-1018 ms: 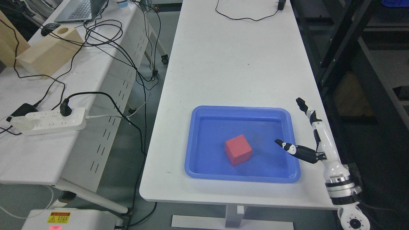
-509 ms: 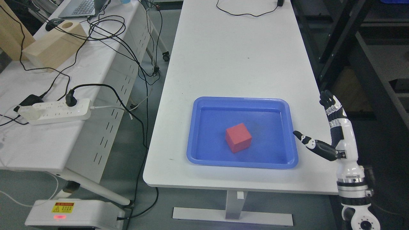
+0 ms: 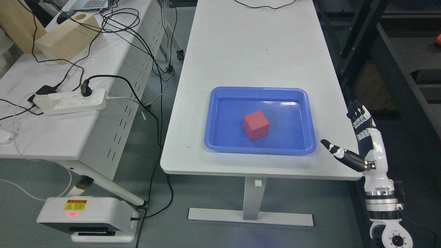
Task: Pick pink block from left shelf to tray
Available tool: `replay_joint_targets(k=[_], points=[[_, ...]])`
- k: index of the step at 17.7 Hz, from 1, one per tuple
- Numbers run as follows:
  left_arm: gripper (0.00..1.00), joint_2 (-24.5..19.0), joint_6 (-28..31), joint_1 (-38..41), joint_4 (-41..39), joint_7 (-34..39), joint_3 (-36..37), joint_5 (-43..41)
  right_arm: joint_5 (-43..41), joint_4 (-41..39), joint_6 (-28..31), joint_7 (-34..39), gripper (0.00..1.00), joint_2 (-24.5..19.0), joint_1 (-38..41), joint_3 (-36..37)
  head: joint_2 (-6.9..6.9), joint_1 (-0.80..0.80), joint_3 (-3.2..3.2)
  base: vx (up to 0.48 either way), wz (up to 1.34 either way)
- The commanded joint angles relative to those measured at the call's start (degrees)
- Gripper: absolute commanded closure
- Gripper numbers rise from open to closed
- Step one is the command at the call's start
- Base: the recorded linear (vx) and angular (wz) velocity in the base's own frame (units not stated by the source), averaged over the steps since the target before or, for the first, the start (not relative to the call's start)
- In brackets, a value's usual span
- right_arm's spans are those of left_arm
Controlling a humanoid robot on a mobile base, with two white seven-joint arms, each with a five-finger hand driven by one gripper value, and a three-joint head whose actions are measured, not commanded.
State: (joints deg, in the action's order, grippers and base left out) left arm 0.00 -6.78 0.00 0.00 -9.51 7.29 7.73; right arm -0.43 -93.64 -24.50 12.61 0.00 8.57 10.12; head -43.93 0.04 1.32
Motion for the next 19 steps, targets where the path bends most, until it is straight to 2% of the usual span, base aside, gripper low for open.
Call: replay_joint_targets(k=[1,4,6,10,13,19], points=[[0.0,-1.0,0.01,1.14,-1.0,0.01,0.0,0.0,-2.91,0.21,10.5,-1.45,0.01,1.0,-0.05,1.31,0.0,0.0,0.0,-0.18,0.03],[0.0,-1.0,0.01,1.14,-1.0,0.01,0.0,0.0,-3.7,0.56,18.15,-2.33,0.01,1.0,-0.22,2.28,0.0,0.0,0.0,-0.194,-0.01],[0.0,-1.0,0.01,1.14,-1.0,0.01,0.0,0.0,-3.88,0.56,20.28,-2.16,0.01,1.0,-0.05,1.66,0.0,0.0,0.0,-0.172,-0.04],[0.0,-1.0,0.01,1.14,-1.0,0.01,0.0,0.0,-4.14,0.56,19.76,-1.89,0.01,1.0,0.13,0.52,0.0,0.0,0.0,-0.13,0.04],[0.0,-1.0,0.01,1.14,-1.0,0.01,0.0,0.0,-4.76,0.48,16.6,-1.63,0.01,1.0,0.48,0.78,0.0,0.0,0.0,-0.071,0.04],[0.0,-1.0,0.01,1.14,-1.0,0.01,0.0,0.0,-5.02,0.48,16.59,-1.54,0.01,1.0,0.57,0.78,0.0,0.0,0.0,-0.001,-0.02]])
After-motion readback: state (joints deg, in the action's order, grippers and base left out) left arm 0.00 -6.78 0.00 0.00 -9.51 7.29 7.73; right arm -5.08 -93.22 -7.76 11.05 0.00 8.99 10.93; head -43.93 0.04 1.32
